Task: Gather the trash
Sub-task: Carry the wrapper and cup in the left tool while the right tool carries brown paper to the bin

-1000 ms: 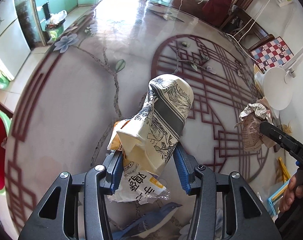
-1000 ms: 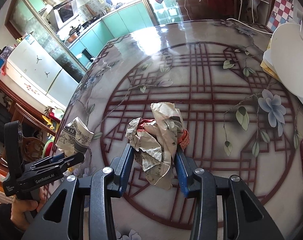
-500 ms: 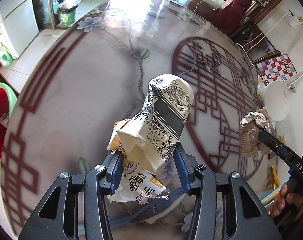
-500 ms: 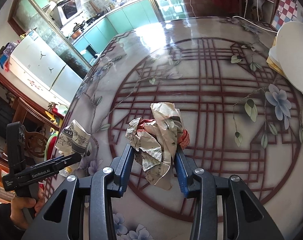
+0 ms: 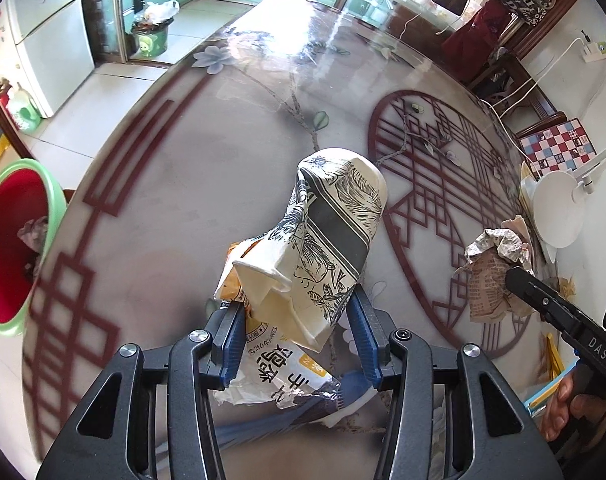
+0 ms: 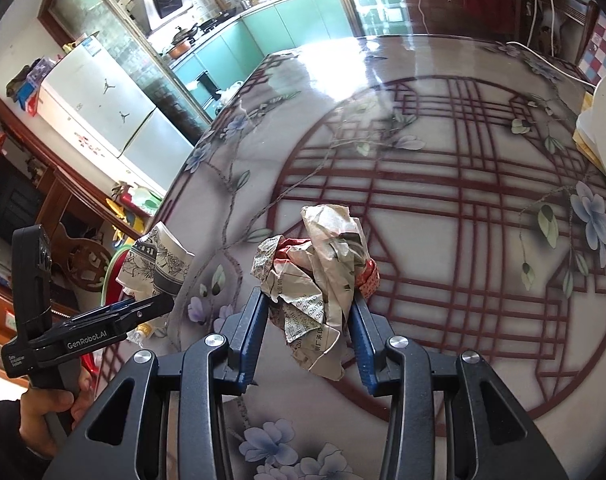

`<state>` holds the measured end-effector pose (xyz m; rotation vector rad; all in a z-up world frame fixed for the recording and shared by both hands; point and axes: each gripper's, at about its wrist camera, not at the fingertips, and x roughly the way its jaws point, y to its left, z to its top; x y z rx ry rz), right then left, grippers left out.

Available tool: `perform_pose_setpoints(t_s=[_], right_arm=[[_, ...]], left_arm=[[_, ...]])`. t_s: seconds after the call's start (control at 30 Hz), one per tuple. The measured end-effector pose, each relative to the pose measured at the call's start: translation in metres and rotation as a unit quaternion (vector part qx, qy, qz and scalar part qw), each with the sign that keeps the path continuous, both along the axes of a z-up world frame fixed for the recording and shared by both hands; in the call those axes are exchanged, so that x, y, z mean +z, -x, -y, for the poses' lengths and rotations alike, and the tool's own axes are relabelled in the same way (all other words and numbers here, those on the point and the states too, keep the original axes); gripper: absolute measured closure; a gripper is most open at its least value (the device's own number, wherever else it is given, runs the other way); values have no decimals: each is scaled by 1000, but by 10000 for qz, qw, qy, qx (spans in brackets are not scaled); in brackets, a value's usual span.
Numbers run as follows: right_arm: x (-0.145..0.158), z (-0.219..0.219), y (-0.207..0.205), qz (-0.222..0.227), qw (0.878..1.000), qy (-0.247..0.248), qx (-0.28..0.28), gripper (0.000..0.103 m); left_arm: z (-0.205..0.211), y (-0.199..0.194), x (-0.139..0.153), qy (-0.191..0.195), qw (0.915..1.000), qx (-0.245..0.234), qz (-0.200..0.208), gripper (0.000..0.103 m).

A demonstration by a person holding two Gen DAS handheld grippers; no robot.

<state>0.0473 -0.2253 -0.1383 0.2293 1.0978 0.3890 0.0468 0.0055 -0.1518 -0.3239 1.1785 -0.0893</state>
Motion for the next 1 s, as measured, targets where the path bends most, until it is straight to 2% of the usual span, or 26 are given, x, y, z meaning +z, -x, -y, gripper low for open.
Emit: perform_pose_setpoints(t_s=[0.37,1.0], right_arm=[[4,-25,4,22,9995,43,304,65],[18,-83,11,144,9971,-12,754,65]], left_arm=[[-9,14,5,-166,9997,100,172,57],[-58,30,10,-231,9985,475,174,56]])
